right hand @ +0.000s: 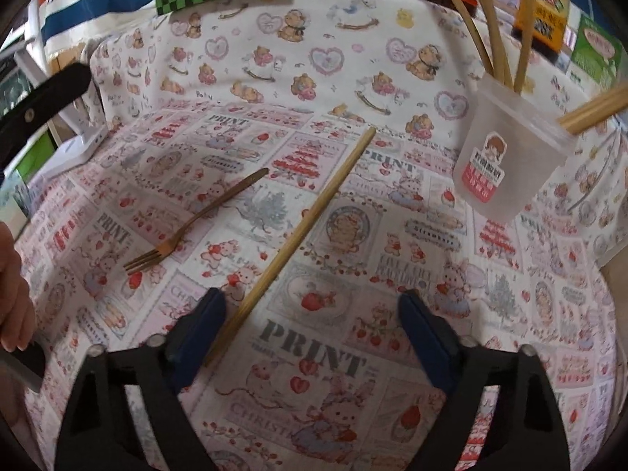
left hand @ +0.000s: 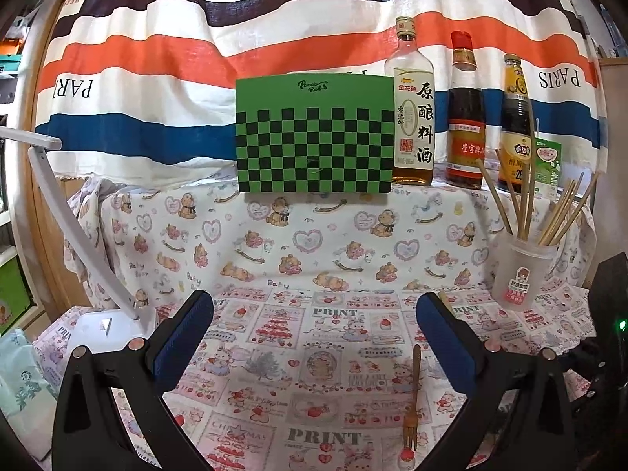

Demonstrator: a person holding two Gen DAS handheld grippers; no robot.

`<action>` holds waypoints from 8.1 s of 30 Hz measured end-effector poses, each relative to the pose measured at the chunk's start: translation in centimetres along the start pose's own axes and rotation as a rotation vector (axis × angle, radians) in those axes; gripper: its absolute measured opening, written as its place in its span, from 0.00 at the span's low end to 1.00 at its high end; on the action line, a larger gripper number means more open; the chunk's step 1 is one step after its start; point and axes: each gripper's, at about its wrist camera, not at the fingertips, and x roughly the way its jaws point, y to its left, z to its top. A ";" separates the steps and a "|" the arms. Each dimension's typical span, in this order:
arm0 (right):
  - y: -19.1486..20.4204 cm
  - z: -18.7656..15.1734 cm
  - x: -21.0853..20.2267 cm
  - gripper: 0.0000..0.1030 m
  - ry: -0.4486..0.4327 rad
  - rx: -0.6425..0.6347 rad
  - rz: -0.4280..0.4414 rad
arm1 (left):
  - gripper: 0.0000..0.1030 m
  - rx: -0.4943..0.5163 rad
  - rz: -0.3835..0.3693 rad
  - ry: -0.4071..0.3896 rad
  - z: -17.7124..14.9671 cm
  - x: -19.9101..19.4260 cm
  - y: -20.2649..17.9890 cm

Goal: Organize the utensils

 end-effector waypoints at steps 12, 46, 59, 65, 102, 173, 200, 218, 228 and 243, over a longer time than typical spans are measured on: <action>-1.4 0.1 -1.0 0.05 -0.028 0.035 -0.026 | 1.00 0.001 0.001 -0.001 0.0 0.0 0.1; -5.6 -0.4 -15.6 0.05 -0.709 0.177 0.036 | 0.86 0.117 -0.195 0.344 -0.9 3.0 -2.9; -5.4 -0.4 -15.6 0.05 -0.716 0.163 0.007 | 0.31 -0.047 -0.353 0.656 -3.4 5.1 -2.1; -5.5 -0.3 -15.5 0.05 -0.704 0.163 0.011 | 0.07 -0.017 -0.362 0.712 -3.9 5.4 -2.8; -5.5 -0.1 -14.5 0.05 -0.656 0.182 0.009 | 0.01 -0.023 -0.275 0.270 0.6 0.8 -1.0; -5.5 -0.4 -15.0 0.05 -0.683 0.191 0.002 | 0.05 -0.020 -0.213 0.142 1.5 -1.4 -0.5; -5.6 -0.4 -15.3 0.05 -0.668 0.207 0.036 | 0.27 -0.413 -0.007 0.542 -3.9 9.0 8.1; -5.8 -0.3 -14.9 0.05 -0.654 0.214 0.042 | 0.30 -0.406 -0.043 0.520 -3.3 11.6 8.1; -6.1 -0.3 -14.8 0.05 -0.651 0.219 0.041 | 0.02 -0.429 -0.120 0.507 -2.8 11.0 8.2; -8.5 -0.3 -17.2 0.05 -0.744 0.280 -0.005 | 0.01 -0.039 -0.111 0.121 8.5 -0.4 -1.9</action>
